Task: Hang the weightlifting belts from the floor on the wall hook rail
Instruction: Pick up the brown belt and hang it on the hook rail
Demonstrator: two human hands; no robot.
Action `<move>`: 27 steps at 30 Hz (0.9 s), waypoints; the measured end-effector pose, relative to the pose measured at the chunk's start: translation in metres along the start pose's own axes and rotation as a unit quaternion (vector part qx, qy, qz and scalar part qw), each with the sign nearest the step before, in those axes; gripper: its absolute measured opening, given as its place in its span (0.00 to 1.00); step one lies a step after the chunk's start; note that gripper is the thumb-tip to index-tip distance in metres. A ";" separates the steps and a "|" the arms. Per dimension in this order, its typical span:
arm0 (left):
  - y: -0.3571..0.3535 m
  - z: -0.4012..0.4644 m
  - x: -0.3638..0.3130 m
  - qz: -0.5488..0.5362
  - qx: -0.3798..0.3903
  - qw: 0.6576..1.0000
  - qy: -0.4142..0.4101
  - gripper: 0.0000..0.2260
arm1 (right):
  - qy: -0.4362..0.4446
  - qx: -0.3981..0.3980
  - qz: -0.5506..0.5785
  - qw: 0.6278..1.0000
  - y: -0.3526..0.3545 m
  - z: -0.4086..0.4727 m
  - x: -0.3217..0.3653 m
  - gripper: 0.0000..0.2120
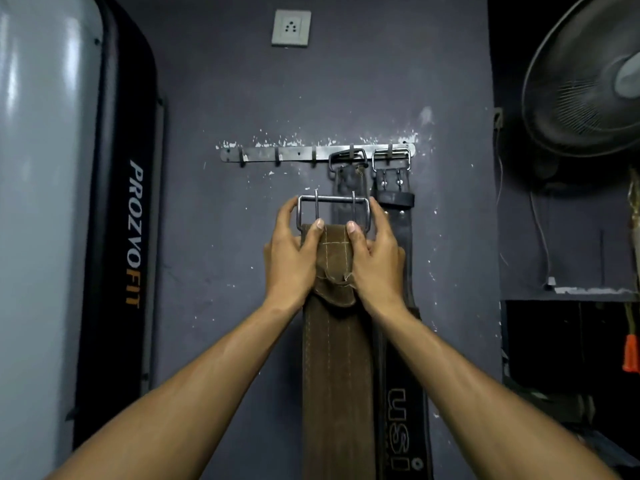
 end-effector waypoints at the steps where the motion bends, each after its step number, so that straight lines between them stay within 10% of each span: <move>1: -0.001 0.019 0.007 0.000 -0.004 1.000 -0.004 0.21 | 0.004 0.000 -0.003 1.000 -0.012 0.014 -0.004 0.26; 14: -0.040 0.239 0.040 0.085 0.032 0.994 -0.066 0.25 | 0.040 -0.035 -0.117 0.992 -0.111 0.193 -0.033 0.19; 27: -0.055 0.150 0.119 -0.087 0.071 0.993 0.025 0.18 | 0.056 -0.005 -0.085 0.995 -0.094 0.113 -0.096 0.20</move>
Point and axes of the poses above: each hand's wrist, its own z-axis towards the middle knuckle, its own y-axis out of the back of the hand, x = y × z, the point moved 2 cm from there along z, towards the middle knuckle, and after that the axes turned 11 degrees about z, right-handed, at the moved point
